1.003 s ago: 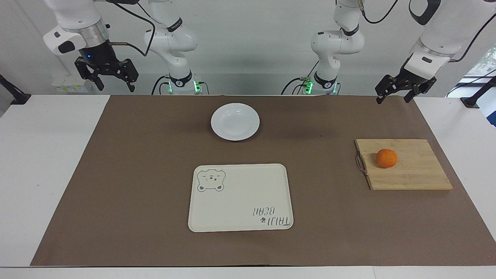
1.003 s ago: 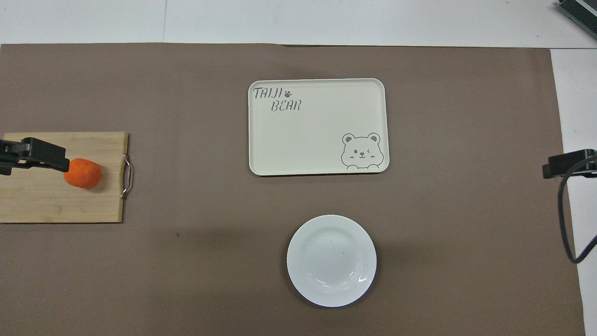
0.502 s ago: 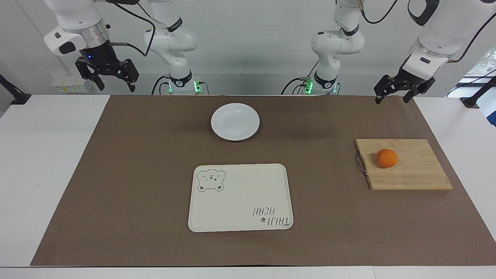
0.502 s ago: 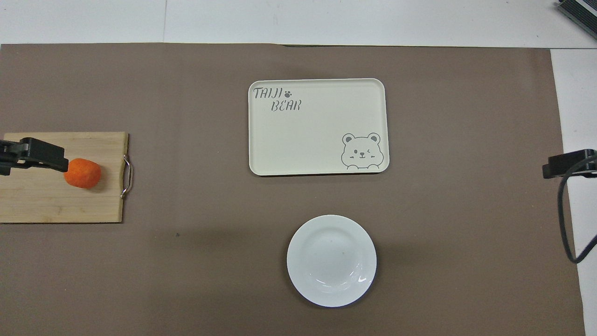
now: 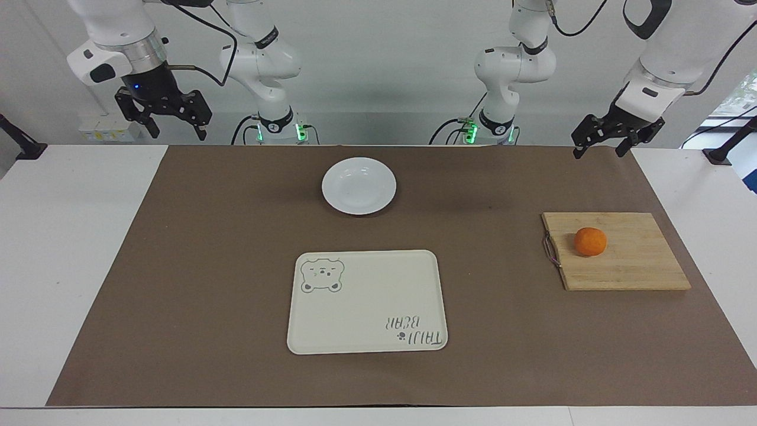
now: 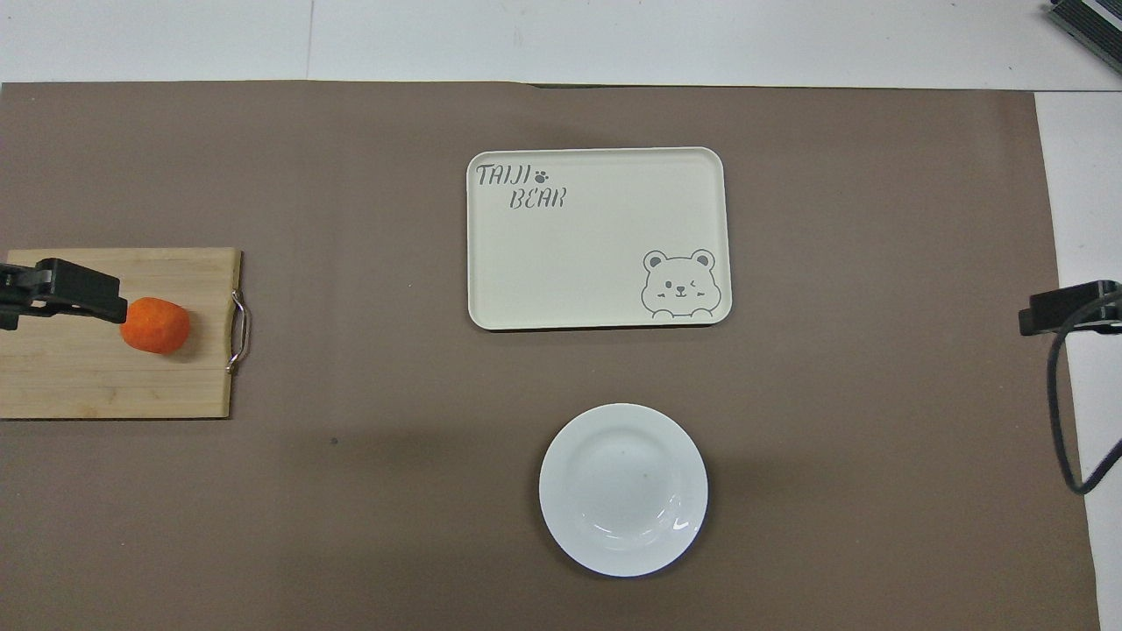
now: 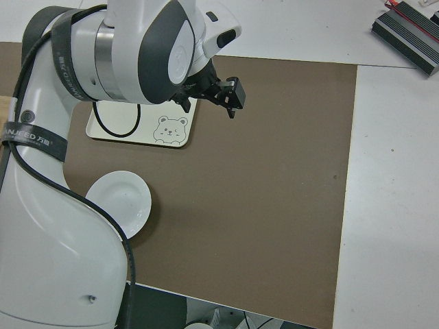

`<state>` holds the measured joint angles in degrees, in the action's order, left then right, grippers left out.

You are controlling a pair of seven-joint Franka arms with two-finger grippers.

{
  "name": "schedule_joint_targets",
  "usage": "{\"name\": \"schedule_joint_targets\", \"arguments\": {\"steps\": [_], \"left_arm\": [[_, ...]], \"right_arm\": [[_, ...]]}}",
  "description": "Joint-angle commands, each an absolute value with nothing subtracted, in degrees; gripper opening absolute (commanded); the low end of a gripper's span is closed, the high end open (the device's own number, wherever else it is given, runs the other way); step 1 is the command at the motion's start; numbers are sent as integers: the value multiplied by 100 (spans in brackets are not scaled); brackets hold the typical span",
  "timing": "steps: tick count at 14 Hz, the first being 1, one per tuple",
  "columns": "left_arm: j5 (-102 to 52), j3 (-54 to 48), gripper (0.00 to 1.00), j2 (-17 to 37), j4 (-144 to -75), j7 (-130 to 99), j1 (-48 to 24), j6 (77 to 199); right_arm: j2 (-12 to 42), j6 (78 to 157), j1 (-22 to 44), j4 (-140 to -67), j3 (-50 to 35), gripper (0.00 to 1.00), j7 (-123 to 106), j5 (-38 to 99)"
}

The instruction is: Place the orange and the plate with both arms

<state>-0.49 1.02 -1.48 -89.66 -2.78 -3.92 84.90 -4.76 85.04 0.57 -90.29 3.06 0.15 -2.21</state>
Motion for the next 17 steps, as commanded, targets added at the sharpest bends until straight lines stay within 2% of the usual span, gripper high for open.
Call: {"name": "schedule_joint_targets", "arguments": {"steps": [1, 11, 17], "left_arm": [[-97, 114, 100, -281, -9149, -211, -238, 8569], [-88, 114, 100, 105, -9202, 684, 307, 9017], [-88, 114, 100, 132, -9729, 782, 431, 9746]], "right_arm": [[-562, 8482, 44, -9141, 281, 100, 158, -211], [-563, 8481, 44, -9141, 281, 100, 167, -211], [-571, 8481, 44, -9141, 281, 100, 167, -211]]}}
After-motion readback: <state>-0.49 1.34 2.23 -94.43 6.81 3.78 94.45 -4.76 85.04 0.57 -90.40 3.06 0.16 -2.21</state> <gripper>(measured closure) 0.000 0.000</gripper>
